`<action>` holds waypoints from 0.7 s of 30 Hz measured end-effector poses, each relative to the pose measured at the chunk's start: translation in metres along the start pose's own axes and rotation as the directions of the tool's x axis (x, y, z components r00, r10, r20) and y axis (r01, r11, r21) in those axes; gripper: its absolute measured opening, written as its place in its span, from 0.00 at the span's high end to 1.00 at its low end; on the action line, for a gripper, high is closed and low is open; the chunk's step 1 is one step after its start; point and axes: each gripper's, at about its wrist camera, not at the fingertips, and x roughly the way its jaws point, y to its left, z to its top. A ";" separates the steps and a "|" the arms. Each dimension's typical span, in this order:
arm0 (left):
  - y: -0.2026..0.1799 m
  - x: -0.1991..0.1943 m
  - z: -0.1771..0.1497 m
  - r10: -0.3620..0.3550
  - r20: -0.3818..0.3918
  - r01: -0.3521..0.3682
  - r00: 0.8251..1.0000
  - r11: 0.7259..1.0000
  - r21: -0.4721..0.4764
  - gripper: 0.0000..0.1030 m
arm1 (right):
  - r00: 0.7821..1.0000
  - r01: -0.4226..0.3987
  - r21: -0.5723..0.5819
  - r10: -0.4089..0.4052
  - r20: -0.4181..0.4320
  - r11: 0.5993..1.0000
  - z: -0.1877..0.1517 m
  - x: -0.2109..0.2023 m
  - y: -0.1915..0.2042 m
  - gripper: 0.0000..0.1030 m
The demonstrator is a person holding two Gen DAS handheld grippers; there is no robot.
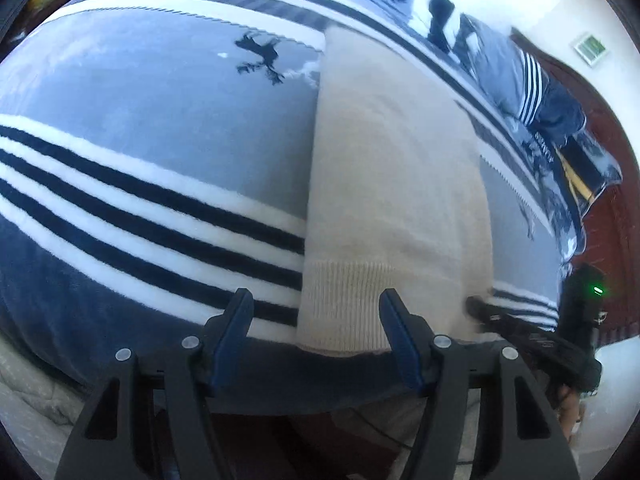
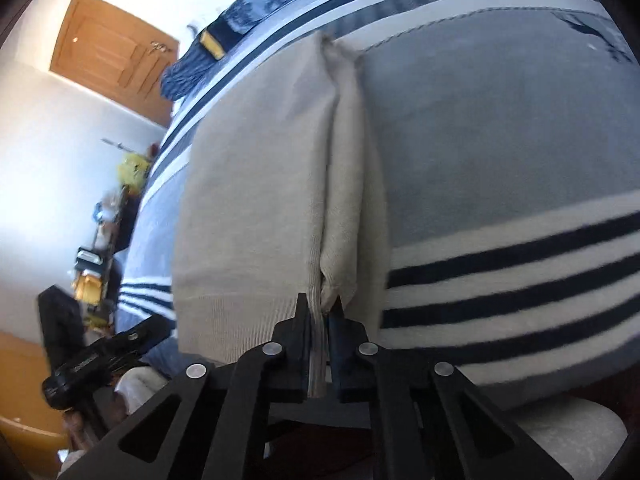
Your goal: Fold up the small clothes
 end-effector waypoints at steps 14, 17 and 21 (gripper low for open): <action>0.004 0.045 0.017 -0.119 -0.116 0.104 0.986 0.986 -0.127 0.40 | 0.961 -0.266 0.257 0.277 -0.006 0.929 0.004 -0.001 -0.061 0.40; 0.012 0.053 0.016 -0.142 -0.111 0.119 0.984 0.974 -0.192 0.57 | 0.951 -0.289 0.264 0.307 -0.028 0.920 0.009 0.010 -0.063 0.54; 0.022 0.047 0.016 -0.211 -0.105 0.180 0.972 0.951 -0.251 0.81 | 0.967 -0.236 0.240 0.252 -0.039 0.942 0.007 0.018 -0.052 0.82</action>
